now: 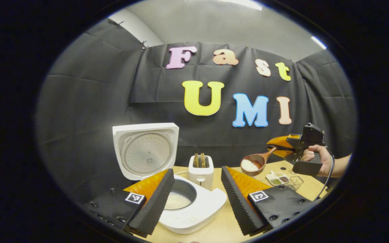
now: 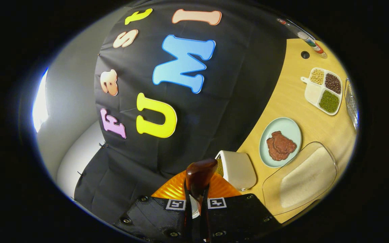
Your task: Close the left gripper, press the button to open the rice cooker; take a wooden spoon from the chopstick holder with the right hand, scoop a spoonful of rice and pour it into the rice cooker, then put the wooden spoon back into the chopstick holder.
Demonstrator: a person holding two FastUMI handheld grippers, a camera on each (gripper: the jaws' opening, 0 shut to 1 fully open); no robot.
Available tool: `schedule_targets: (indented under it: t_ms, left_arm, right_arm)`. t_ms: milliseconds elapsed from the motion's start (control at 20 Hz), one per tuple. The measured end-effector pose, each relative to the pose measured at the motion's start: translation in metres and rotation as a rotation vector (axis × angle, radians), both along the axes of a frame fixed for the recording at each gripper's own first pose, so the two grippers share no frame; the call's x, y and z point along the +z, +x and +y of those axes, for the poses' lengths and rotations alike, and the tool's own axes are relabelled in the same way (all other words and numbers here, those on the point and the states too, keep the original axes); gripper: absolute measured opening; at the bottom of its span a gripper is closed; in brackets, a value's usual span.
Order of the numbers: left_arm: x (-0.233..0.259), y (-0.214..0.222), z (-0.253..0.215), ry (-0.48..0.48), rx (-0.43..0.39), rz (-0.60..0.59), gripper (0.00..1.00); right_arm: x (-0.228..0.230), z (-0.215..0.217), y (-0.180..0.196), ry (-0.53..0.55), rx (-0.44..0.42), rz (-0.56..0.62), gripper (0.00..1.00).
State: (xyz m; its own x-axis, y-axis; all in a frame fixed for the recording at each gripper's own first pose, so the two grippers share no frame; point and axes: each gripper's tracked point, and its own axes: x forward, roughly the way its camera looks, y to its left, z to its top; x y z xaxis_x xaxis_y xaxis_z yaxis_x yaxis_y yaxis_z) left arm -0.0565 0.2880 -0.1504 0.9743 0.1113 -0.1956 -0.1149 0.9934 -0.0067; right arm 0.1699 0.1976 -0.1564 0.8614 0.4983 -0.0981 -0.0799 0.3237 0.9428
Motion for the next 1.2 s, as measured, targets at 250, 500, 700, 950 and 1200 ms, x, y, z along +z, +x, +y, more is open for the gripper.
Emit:
schedule_targets:
  t_ms: [250, 500, 700, 950, 1200]
  left_arm:
    - [-0.005, -0.01, 0.027, -0.007, 0.052, 0.001, 1.0]
    - [-0.01, -0.022, 0.051, -0.007, 0.089, 0.006, 1.0]
    - [-0.013, -0.022, 0.063, -0.005, 0.11, 0.001, 0.96]
    - [-0.016, -0.028, 0.071, -0.007, 0.114, -0.001, 0.96]
    - [-0.022, -0.031, 0.078, -0.02, 0.14, 0.006, 0.94]
  right_arm:
    - [0.01, 0.062, 0.01, -0.052, 0.095, -0.037, 0.09]
    - [0.003, 0.118, 0.018, -0.104, 0.174, -0.04, 0.09]
    - [-0.003, 0.16, 0.021, -0.15, 0.229, -0.045, 0.09]
    - [-0.01, 0.206, 0.029, -0.213, 0.28, -0.059, 0.09]
    - [-0.033, 0.249, 0.038, -0.38, 0.336, -0.1, 0.09]
